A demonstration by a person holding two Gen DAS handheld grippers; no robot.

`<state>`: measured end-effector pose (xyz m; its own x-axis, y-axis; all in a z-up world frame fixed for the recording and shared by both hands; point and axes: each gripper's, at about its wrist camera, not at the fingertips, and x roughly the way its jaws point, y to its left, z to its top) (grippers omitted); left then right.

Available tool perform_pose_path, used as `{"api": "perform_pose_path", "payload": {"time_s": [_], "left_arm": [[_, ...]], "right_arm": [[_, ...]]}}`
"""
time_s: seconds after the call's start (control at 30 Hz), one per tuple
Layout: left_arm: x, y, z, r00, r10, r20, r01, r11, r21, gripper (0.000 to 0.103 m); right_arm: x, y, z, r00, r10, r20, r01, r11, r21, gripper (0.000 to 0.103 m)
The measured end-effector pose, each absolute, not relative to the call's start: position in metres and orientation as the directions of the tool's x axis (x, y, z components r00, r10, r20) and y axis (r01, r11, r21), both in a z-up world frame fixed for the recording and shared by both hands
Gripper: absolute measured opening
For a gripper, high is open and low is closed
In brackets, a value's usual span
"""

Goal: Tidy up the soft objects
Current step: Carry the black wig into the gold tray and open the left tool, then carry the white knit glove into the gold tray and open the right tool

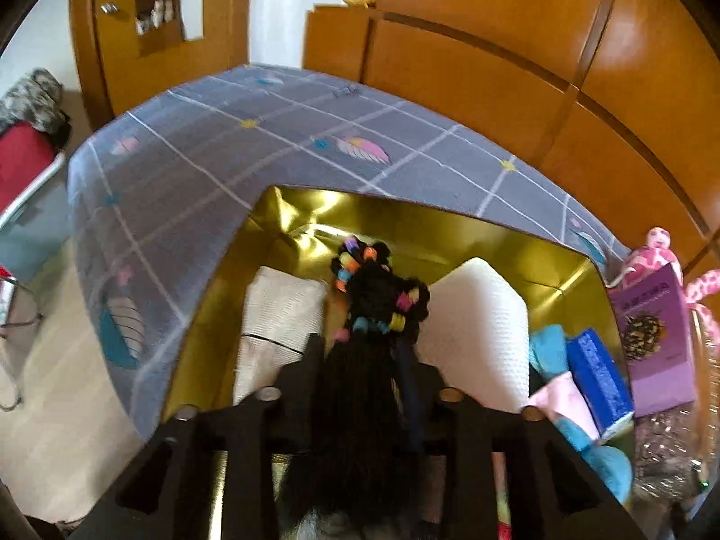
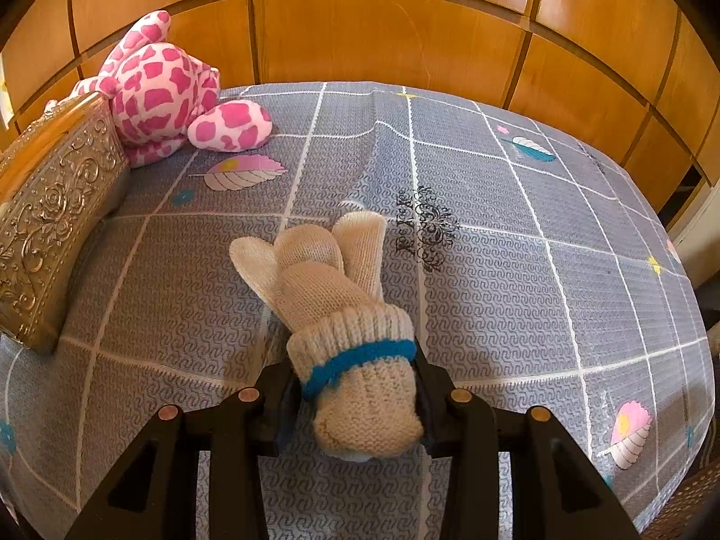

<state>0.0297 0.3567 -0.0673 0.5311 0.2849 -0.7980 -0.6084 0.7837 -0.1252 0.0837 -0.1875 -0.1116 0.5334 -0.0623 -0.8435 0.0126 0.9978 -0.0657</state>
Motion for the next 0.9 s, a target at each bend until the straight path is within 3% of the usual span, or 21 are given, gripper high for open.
{"api": "perform_pose_path", "payload": {"time_s": [0.07, 0.23, 0.6, 0.9], "left_arm": [[0.021, 0.349, -0.058, 0.556, 0.328, -0.764, -0.609, 0.786, -0.107, 0.059], [0.002, 0.321, -0.036, 0.614, 0.371, -0.696, -0.579, 0.811, -0.078, 0.064], [-0.01, 0.244, -0.036, 0.667, 0.181, -0.722, -0.388, 0.912, -0.13, 0.065], [-0.012, 0.197, -0.039, 0.665, 0.113, -0.739, -0.292, 0.949, -0.118, 0.065]], "right_arm": [[0.084, -0.187, -0.112, 0.532, -0.064, -0.844, 0.012, 0.998, -0.068, 0.041], [0.085, -0.186, -0.112, 0.529, -0.072, -0.845, 0.011, 0.997, -0.078, 0.041], [0.084, -0.186, -0.113, 0.526, -0.072, -0.847, 0.02, 0.997, -0.072, 0.041], [0.09, -0.189, -0.113, 0.506, -0.063, -0.86, 0.042, 0.998, -0.049, 0.041]]}}
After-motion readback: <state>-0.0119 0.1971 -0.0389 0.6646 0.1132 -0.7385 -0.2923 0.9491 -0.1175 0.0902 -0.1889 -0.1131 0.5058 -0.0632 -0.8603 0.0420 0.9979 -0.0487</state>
